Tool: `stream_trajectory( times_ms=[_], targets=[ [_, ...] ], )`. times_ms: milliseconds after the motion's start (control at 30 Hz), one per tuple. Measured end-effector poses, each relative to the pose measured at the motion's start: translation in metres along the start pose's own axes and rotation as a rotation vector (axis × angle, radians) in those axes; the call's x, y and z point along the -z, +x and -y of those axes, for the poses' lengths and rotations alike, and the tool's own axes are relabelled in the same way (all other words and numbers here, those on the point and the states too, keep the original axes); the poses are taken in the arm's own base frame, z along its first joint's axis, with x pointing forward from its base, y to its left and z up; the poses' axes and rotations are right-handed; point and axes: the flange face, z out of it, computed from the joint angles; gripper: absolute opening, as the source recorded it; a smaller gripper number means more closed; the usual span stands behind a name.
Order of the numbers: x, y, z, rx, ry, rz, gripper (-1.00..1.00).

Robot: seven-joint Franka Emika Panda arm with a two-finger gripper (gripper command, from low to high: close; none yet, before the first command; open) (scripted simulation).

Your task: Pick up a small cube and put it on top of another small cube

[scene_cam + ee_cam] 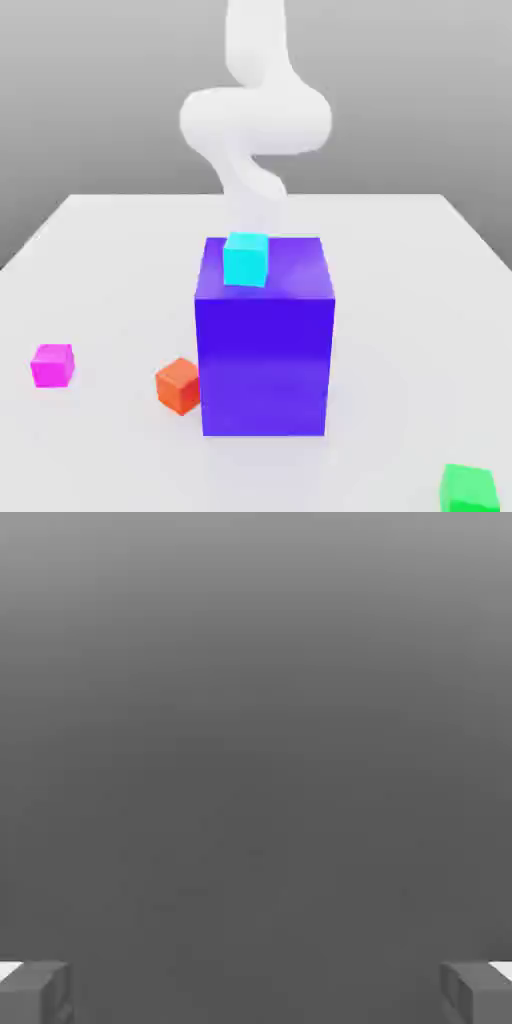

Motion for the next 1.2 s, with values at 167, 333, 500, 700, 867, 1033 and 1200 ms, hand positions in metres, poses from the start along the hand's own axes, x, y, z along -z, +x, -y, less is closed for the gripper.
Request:
stream_trajectory(
  times_ms=[167,333,500,700,867,1033,1200],
  targets=[
    [-0.109,0.026,-0.084,0.025,-0.123,0.104,0.0],
    [-0.193,0.025,-0.187,0.037,-0.233,0.21,0.0],
    [-0.249,-0.002,-0.301,0.041,-0.338,0.323,0.0],
    [-0.275,-0.065,-0.44,0.026,-0.46,0.468,0.0],
    [-0.296,-0.1,-0.487,0.04,-0.497,0.52,0.0],
    [-0.325,-0.122,-0.506,0.037,-0.495,0.525,-1.0],
    [-0.325,-0.122,-0.506,0.036,-0.494,0.527,-1.0]
  ],
)
